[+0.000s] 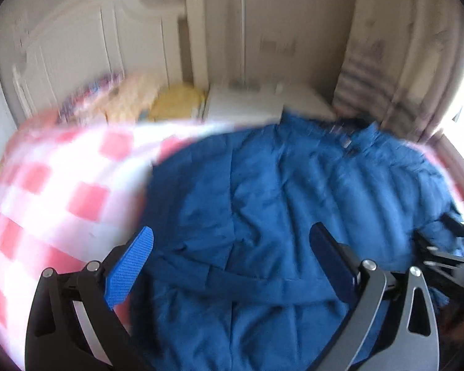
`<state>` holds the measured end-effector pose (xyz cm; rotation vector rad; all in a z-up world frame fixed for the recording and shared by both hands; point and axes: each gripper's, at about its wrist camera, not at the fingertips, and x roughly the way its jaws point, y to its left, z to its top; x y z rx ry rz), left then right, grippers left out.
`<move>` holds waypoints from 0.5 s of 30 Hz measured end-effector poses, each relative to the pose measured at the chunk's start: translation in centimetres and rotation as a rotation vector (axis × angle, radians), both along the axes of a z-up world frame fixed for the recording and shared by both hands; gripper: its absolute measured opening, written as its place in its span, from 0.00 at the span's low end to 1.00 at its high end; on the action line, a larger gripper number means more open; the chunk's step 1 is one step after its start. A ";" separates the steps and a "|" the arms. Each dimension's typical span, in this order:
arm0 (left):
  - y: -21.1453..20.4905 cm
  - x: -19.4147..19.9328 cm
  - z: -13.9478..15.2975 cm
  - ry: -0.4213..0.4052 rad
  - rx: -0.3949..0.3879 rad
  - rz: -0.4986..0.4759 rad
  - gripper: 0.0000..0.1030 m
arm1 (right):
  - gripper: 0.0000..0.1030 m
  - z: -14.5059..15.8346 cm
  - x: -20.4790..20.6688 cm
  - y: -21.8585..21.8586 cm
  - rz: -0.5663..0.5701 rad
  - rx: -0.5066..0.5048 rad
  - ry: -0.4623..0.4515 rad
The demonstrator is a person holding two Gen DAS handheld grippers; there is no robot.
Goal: Fold large clothes
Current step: 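Release the jacket and pull both tools back above it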
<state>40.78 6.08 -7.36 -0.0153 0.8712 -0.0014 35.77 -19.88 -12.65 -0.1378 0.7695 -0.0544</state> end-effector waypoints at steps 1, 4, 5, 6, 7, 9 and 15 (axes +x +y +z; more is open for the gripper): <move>0.1 0.6 -1.4 0.042 -0.002 0.006 0.98 | 0.84 0.0 0.0 0.0 0.002 0.001 0.000; -0.5 -0.1 -3.2 -0.027 0.063 -0.020 0.98 | 0.86 0.0 0.0 -0.1 0.006 0.008 0.002; -0.5 -0.2 -3.2 -0.022 0.071 -0.022 0.98 | 0.86 -0.1 0.0 -0.1 0.007 0.009 0.003; -0.5 0.0 -3.0 -0.002 0.070 -0.027 0.98 | 0.86 -0.1 0.1 -0.1 0.008 0.011 0.004; -0.4 0.2 -2.7 0.019 0.065 -0.030 0.98 | 0.86 -0.1 0.1 -0.2 0.009 0.014 0.005; -0.1 0.4 -1.6 0.038 0.047 -0.023 0.96 | 0.87 0.0 0.1 -0.2 0.009 0.018 0.006; -0.7 2.6 2.9 -0.084 0.083 -0.038 0.98 | 0.88 -0.1 0.2 -0.3 0.011 0.025 0.011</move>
